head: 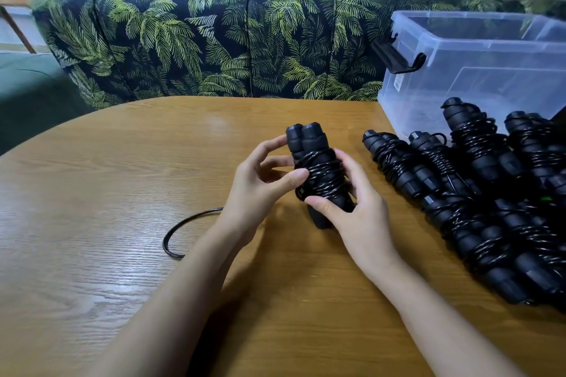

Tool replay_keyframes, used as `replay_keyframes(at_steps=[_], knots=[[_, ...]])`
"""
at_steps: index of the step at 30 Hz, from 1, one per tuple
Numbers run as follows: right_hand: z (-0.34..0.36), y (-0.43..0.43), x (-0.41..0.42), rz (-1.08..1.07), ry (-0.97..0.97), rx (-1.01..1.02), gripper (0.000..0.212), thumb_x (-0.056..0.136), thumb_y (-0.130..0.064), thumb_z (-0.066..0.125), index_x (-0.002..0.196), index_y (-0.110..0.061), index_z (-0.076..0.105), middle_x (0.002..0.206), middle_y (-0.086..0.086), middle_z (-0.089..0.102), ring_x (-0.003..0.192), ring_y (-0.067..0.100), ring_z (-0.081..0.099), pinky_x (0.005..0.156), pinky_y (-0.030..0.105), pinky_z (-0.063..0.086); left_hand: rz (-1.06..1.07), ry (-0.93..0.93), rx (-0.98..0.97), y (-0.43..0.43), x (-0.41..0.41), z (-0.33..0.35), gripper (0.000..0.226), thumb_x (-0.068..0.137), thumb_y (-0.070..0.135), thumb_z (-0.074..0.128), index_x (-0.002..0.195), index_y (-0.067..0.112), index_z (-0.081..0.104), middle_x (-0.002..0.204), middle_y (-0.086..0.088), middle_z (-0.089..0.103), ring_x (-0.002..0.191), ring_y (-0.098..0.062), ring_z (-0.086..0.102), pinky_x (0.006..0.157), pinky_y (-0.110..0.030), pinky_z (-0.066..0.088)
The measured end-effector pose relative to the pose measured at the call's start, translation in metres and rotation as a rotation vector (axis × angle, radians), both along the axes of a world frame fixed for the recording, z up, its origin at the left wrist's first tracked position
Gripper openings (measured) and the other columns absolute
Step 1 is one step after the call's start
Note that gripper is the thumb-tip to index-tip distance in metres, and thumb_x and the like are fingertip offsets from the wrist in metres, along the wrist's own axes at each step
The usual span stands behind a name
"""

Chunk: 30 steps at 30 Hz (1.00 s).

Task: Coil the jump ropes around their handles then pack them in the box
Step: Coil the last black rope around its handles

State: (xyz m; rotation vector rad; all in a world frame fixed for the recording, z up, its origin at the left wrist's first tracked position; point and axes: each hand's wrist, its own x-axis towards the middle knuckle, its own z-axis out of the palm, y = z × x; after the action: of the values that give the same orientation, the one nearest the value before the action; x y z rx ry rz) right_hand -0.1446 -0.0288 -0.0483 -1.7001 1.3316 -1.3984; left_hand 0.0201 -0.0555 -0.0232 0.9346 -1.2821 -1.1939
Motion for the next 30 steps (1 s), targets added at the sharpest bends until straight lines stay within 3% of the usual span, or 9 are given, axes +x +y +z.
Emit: replay_keyframes(at_steps=[4,7,9,14,17,19,25,27,30], knots=[[0.0003,-0.0010,-0.0019,0.021,0.001,0.022,0.075,0.080,-0.024,0.080,0.145,-0.034,0.043,0.129,-0.027,0.059,0.119,-0.008,0.052,0.095,0.010,0.039,-0.007,0.006,0.001,0.0013,-0.0002,0.0009,0.057,0.071,0.022,0.077,0.125,0.027,0.059,0.095,-0.002,0.073,0.089,-0.017,0.070,0.081,-0.027,0.055],[-0.0001,0.0006,0.0009,-0.012,0.113,-0.017,0.080,0.082,-0.029,0.077,0.150,-0.032,0.035,0.144,-0.021,0.043,0.128,-0.016,0.037,0.099,0.004,0.030,0.002,0.017,0.007,0.0024,-0.0018,0.0001,0.059,0.072,0.020,0.077,0.128,0.025,0.058,0.103,-0.013,0.072,0.094,-0.020,0.070,0.084,-0.029,0.056],[-0.0002,-0.0009,0.0013,-0.029,0.137,-0.023,0.083,0.080,-0.029,0.078,0.151,-0.029,0.035,0.141,-0.022,0.043,0.125,-0.018,0.037,0.097,0.001,0.028,0.015,0.022,0.010,0.0022,-0.0017,0.0002,0.061,0.072,0.019,0.077,0.129,0.023,0.058,0.103,-0.014,0.071,0.094,-0.019,0.071,0.082,-0.028,0.055],[0.0030,-0.0006,-0.0017,-0.007,-0.032,0.048,0.086,0.078,-0.020,0.080,0.149,-0.035,0.035,0.125,-0.034,0.051,0.121,-0.014,0.047,0.098,0.006,0.034,0.002,0.027,0.003,0.0007,-0.0002,0.0014,0.059,0.071,0.020,0.078,0.126,0.027,0.059,0.096,-0.002,0.072,0.087,-0.014,0.071,0.078,-0.025,0.054],[0.0034,0.0036,0.0023,-0.056,0.068,0.037,0.086,0.075,-0.032,0.082,0.147,-0.037,0.036,0.129,-0.023,0.058,0.122,-0.005,0.052,0.100,0.017,0.041,0.051,0.043,0.014,0.0024,-0.0031,0.0023,0.059,0.071,0.017,0.078,0.127,0.021,0.060,0.094,-0.006,0.072,0.082,-0.010,0.070,0.074,-0.020,0.053],[0.0051,0.0062,0.0064,-0.083,0.203,0.058,0.099,0.066,-0.045,0.084,0.149,-0.036,0.032,0.138,-0.013,0.055,0.125,0.004,0.052,0.099,0.023,0.042,0.073,0.042,0.019,0.0033,-0.0049,0.0012,0.061,0.070,0.017,0.080,0.127,0.020,0.061,0.094,-0.007,0.072,0.082,-0.011,0.071,0.073,-0.020,0.053],[0.0039,0.0038,0.0051,-0.077,0.276,0.056,0.103,0.069,-0.053,0.077,0.154,-0.033,0.023,0.143,-0.007,0.054,0.126,0.012,0.052,0.093,0.021,0.041,0.064,0.026,0.025,0.0023,-0.0026,-0.0004,0.059,0.065,0.022,0.082,0.121,0.025,0.063,0.091,-0.004,0.072,0.083,-0.016,0.071,0.075,-0.023,0.055],[0.0029,0.0020,0.0036,-0.053,0.201,0.089,0.105,0.063,-0.061,0.070,0.154,-0.036,0.023,0.135,-0.010,0.059,0.120,0.009,0.056,0.093,0.021,0.044,0.056,0.020,0.017,0.0015,-0.0010,-0.0003,0.057,0.065,0.023,0.082,0.119,0.026,0.064,0.092,-0.005,0.072,0.084,-0.018,0.070,0.079,-0.027,0.056],[0.0039,-0.0002,0.0000,0.006,0.072,0.122,0.107,0.059,-0.063,0.068,0.153,-0.034,0.026,0.117,-0.034,0.056,0.110,-0.011,0.054,0.089,0.010,0.040,0.061,0.008,0.012,0.0000,0.0008,-0.0007,0.054,0.065,0.028,0.082,0.116,0.030,0.066,0.089,-0.004,0.071,0.086,-0.017,0.069,0.084,-0.031,0.056]])
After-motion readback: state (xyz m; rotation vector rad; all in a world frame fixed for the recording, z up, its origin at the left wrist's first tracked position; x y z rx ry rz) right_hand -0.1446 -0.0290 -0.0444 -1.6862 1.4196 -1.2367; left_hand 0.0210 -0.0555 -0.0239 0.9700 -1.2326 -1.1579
